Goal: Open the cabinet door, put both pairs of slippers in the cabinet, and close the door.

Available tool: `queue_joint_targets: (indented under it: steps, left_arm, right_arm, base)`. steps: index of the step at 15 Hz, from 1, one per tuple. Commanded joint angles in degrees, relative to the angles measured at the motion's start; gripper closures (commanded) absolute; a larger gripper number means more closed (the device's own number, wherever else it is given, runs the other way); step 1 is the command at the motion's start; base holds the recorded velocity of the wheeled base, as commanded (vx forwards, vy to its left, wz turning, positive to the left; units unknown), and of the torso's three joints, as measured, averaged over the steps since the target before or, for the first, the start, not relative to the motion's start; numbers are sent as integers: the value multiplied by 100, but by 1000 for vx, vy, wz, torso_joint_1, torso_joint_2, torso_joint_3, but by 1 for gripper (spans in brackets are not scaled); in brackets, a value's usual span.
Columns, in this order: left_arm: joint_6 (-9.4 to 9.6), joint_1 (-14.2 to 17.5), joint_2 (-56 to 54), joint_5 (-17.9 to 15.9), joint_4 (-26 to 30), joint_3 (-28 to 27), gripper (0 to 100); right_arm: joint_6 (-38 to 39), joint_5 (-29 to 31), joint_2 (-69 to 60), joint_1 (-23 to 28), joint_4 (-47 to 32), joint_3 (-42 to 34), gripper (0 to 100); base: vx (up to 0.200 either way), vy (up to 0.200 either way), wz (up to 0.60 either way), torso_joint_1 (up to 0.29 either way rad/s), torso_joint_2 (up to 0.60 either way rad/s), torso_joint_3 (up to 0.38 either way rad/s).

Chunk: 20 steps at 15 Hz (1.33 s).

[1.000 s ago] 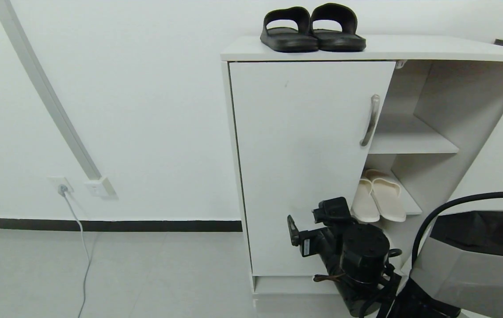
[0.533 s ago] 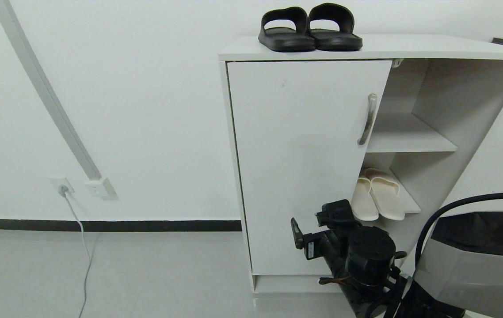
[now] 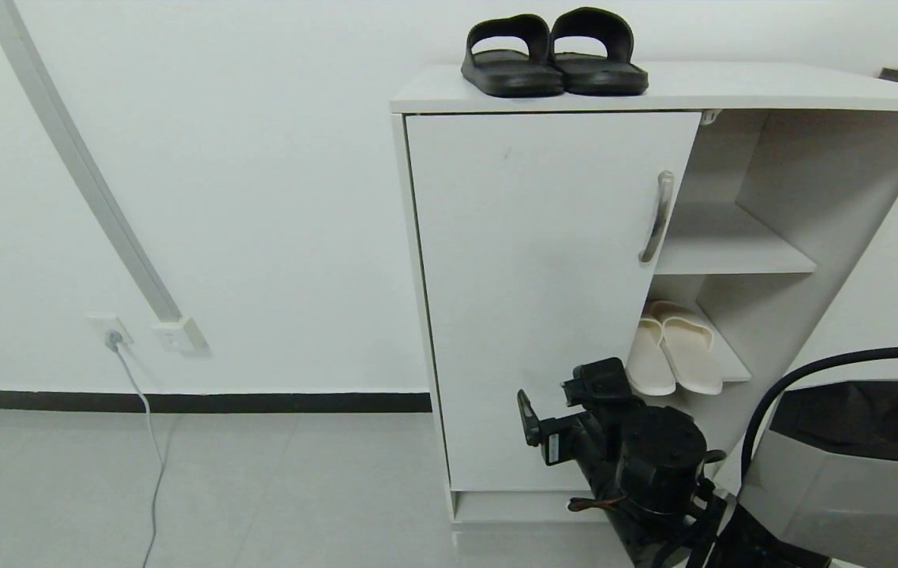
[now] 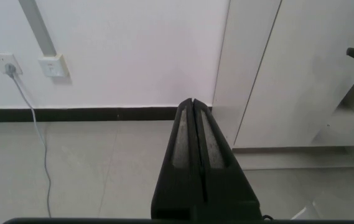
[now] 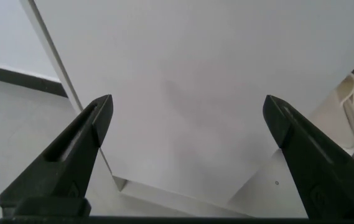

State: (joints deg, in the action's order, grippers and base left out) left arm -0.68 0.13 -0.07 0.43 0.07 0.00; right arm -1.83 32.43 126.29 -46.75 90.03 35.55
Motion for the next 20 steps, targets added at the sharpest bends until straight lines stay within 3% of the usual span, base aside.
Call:
queue_joint_targets:
  steps: [1,10,20]
  left_arm:
    - [-2,4,7,1,-16,0,100]
    - [-2,4,7,1,-16,-9,100]
    - [-2,4,7,1,-16,0,100]
  right_arm:
    - [-2,0,18,-1,-3,-4,0]
    - [-11,0,27,-9,-3,-22,0]
    - [-11,0,18,-9,-3,-66,0]
  base:
    - [0,0,0,22,-256,-315]
    - [0,0,0,88,-460,-356]
    - [0,0,0,171,-488,-322]
